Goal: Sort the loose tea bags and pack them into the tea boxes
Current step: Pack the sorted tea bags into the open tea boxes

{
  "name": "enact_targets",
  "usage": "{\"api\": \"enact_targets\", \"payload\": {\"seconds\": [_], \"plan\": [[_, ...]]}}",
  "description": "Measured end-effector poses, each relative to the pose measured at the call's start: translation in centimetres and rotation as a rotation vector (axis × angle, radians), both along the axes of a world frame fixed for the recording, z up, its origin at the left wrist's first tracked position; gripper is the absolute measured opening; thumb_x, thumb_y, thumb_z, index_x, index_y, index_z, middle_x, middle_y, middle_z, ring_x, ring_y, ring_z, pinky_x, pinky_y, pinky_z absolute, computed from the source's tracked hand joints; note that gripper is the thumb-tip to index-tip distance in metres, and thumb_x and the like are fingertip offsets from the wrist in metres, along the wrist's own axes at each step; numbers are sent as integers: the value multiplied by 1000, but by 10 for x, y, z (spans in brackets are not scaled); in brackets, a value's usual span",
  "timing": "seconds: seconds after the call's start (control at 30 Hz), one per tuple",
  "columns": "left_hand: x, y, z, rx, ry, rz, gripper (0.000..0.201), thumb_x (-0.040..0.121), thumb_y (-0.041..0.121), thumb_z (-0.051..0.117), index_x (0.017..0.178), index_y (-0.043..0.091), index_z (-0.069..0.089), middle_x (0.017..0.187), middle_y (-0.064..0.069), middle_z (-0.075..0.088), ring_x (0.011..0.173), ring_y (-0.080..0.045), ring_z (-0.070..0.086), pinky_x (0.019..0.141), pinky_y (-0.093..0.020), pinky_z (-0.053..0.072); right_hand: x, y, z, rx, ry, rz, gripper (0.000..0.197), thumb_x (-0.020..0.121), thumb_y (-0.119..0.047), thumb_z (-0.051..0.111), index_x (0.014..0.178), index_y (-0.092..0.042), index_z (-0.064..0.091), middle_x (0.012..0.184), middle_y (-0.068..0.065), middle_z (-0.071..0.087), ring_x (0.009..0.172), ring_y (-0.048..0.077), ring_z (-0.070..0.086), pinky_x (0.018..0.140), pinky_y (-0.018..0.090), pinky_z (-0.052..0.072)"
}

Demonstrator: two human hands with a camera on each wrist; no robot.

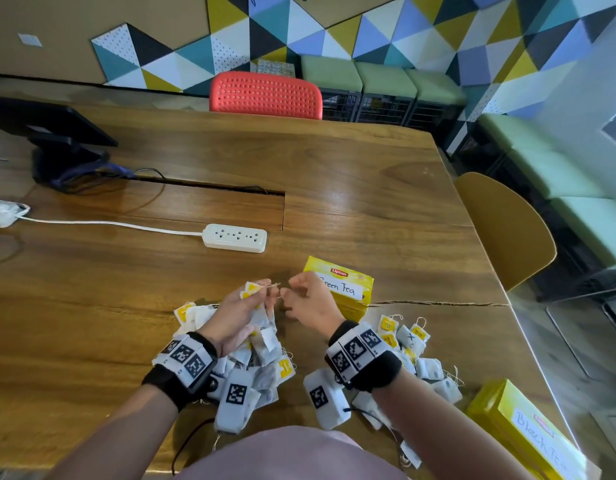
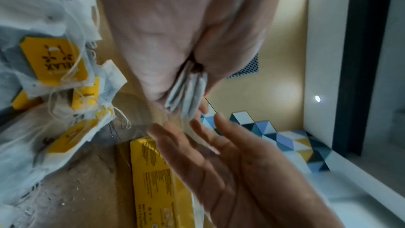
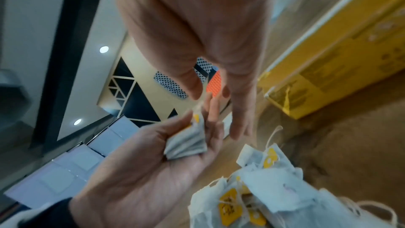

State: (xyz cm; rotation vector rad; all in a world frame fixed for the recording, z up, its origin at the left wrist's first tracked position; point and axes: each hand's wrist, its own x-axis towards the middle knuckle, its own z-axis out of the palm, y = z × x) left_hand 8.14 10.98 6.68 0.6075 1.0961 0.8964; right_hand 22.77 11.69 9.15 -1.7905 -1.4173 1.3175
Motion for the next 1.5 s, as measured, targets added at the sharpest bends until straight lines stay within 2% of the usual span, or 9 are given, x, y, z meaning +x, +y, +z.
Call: {"api": "enact_targets", "payload": {"seconds": [0.2,0.3,0.4,0.53,0.63,0.83,1.07,1.27,1.5], "plan": [[18,-2,15,246,101,-46,30,104,20,34,132,20,45,123,13,63,94,-4,65,74,-23,55,-12,-8,6,-195,339,81,21,102,-14,40,106,-1,56,86,8,59,76,15,61,70,28,56],[21,4,17,354,198,-227,36,105,25,28,140,23,37,135,13,52,118,-5,53,94,-23,47,-3,-7,4,-157,311,83,20,97,-6,46,103,8,59,89,17,58,81,26,60,86,45,56],[22,18,16,449,383,-397,38,104,29,30,141,23,39,135,14,48,123,-2,45,100,-14,39,20,-7,1,-140,242,37,13,87,-22,61,80,-15,69,79,11,62,80,29,58,90,56,49],[35,54,13,639,761,-513,40,99,24,48,139,19,43,142,4,46,133,-11,41,107,-24,31,62,-10,-7,-150,298,-152,18,91,-15,62,75,-9,63,68,10,53,68,25,54,83,47,52],[52,87,6,800,1076,-746,80,81,19,72,147,20,28,156,-1,26,143,-19,25,115,-30,21,88,-20,-12,-109,313,-212,17,93,-1,56,76,2,54,67,12,47,63,21,52,66,35,57],[81,115,3,711,1302,-1195,116,70,36,82,153,24,3,161,-3,10,148,-21,4,118,-53,1,103,-29,-18,-102,183,-189,13,95,-4,55,87,3,62,61,6,53,49,10,52,54,25,48],[63,109,14,594,1144,-982,53,91,49,55,133,17,51,130,-3,57,120,-22,52,93,-30,41,103,-16,-14,83,-41,-121,26,89,-9,61,64,-14,57,61,1,56,58,15,49,60,35,45],[36,92,9,492,1032,-602,13,95,28,57,90,15,57,73,6,55,71,-16,55,53,-21,34,89,14,-5,181,-352,-4,46,89,-19,61,54,-16,32,52,-3,30,58,16,32,55,29,24],[31,85,1,415,901,-480,22,93,18,59,73,10,55,70,-12,65,75,-32,70,71,-46,58,67,55,-23,41,-664,257,45,92,-15,53,53,-16,31,59,0,36,75,23,43,63,27,27]]}}
